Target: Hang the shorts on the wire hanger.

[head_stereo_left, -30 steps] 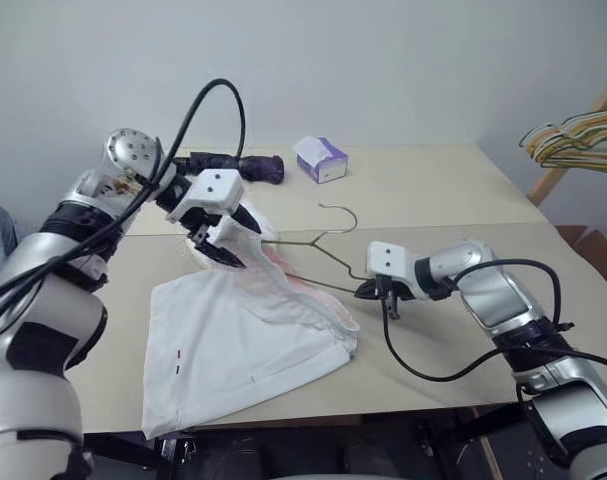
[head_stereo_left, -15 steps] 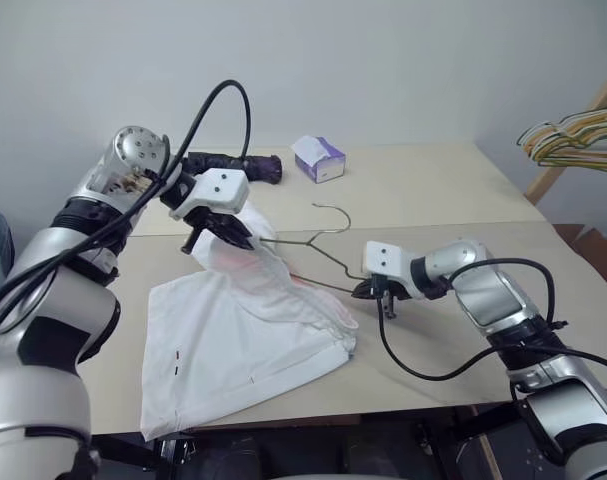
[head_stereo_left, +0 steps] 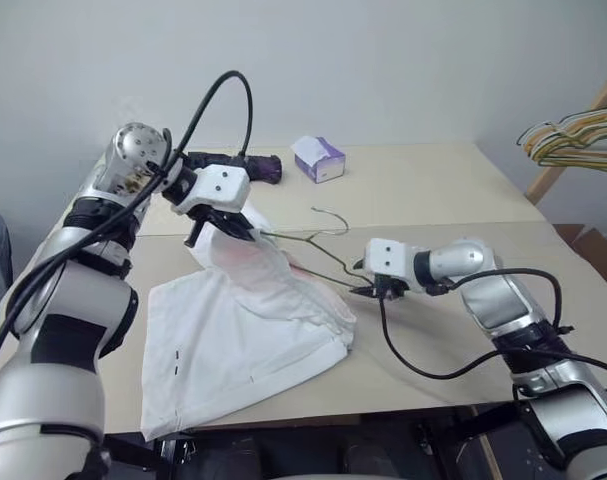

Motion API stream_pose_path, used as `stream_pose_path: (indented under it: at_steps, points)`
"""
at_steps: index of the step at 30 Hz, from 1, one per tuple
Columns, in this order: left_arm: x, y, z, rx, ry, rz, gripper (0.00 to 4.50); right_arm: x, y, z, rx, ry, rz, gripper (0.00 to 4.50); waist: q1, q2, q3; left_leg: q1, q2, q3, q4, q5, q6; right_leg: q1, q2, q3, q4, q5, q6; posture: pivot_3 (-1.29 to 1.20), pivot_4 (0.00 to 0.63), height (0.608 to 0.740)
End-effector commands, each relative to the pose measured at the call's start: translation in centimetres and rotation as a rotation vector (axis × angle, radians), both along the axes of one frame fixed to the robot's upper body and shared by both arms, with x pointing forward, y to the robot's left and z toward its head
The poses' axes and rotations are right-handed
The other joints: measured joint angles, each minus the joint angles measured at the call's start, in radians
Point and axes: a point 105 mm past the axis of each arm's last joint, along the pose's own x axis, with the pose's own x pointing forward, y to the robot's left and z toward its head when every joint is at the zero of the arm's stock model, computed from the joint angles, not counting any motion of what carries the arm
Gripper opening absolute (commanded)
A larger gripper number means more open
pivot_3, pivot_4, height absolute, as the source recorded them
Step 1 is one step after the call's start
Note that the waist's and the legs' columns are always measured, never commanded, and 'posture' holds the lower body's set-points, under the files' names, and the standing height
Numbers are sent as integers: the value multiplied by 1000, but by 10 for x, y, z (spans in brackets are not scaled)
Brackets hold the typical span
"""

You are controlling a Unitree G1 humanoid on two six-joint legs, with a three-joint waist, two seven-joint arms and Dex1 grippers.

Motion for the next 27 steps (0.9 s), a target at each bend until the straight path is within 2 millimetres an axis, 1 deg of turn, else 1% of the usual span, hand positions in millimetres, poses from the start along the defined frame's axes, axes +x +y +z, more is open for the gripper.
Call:
stream_pose_path:
  at_steps: [1,2,3,5,7,8,9,11,13,15,16,18,21,23,25,27]
  points:
    - [9,2,19,-40,-87,44,0,1,-24,32,88,-47,-121,3998,0,0,0,0,0,0,0,0,0,0,0,0,0,0,0,-86,0,740]
    - [10,3,21,-43,-93,55,0,-1,-29,36,110,-37,-147,4354,0,0,0,0,0,0,0,0,0,0,0,0,0,0,0,-88,0,740]
    - [11,3,21,-44,-96,62,0,-3,-31,38,124,-30,-161,4472,-1,0,0,0,0,0,0,0,0,0,0,0,0,0,0,-89,0,740]
    - [13,4,24,-56,-110,79,0,-17,-39,44,187,37,-202,4472,-1,0,0,0,0,0,0,0,0,0,0,0,0,0,0,-91,0,740]
    - [16,4,28,-74,-127,95,0,-31,-43,46,244,114,-237,4472,-1,0,0,0,0,-1,0,0,0,0,0,0,0,0,0,-96,0,740]
    - [16,3,31,-86,-132,97,0,-39,-41,43,255,137,-230,4472,-1,0,0,0,0,-1,0,0,0,0,0,0,0,0,0,-104,0,740]
    - [16,2,34,-98,-135,96,0,-48,-36,40,312,191,-219,4472,-2,0,0,0,0,-1,0,0,0,0,0,0,0,0,0,-105,0,740]
    - [16,1,39,-124,-134,95,0,-57,-23,34,445,266,-233,4472,-7,-1,0,0,0,-1,0,0,0,1,0,-1,0,0,0,-104,0,740]
    - [17,0,41,-134,-138,99,0,-58,-14,22,535,336,-297,4472,-18,-1,0,2,0,-1,0,0,0,2,0,0,1,0,0,-108,0,740]
    - [17,-1,44,-150,-141,97,0,-57,-4,7,582,354,-348,4472,-20,-1,0,2,0,-1,0,0,0,2,0,0,2,0,0,-116,0,740]
    - [16,-2,45,-159,-134,94,0,-57,3,-4,590,376,-372,4472,-20,-1,0,2,0,-1,0,0,0,2,0,0,2,0,0,-116,0,740]
    - [14,-4,48,-169,-127,77,0,-59,14,-21,650,432,-407,4472,-20,-1,0,2,0,-1,0,0,0,1,0,0,2,0,0,-106,0,740]
    - [14,-4,48,-171,-128,74,0,-55,16,-48,626,438,-492,4472,-20,-1,0,0,0,-1,0,0,0,0,-1,0,2,0,0,-103,0,740]
    - [15,-3,47,-161,-141,79,0,-50,16,-54,698,480,-539,4472,-20,-1,0,0,-1,-1,1,0,0,1,-1,0,2,0,0,-96,0,740]
    - [16,-2,47,-168,-141,87,0,-48,21,-51,758,495,-525,4472,-19,-1,0,1,-1,-1,1,0,0,1,-1,0,3,0,1,-93,0,740]
    - [15,-2,47,-175,-139,85,0,-49,28,-54,727,482,-491,4472,-20,-1,0,1,-1,-1,1,0,0,1,-1,0,4,0,1,-92,0,740]
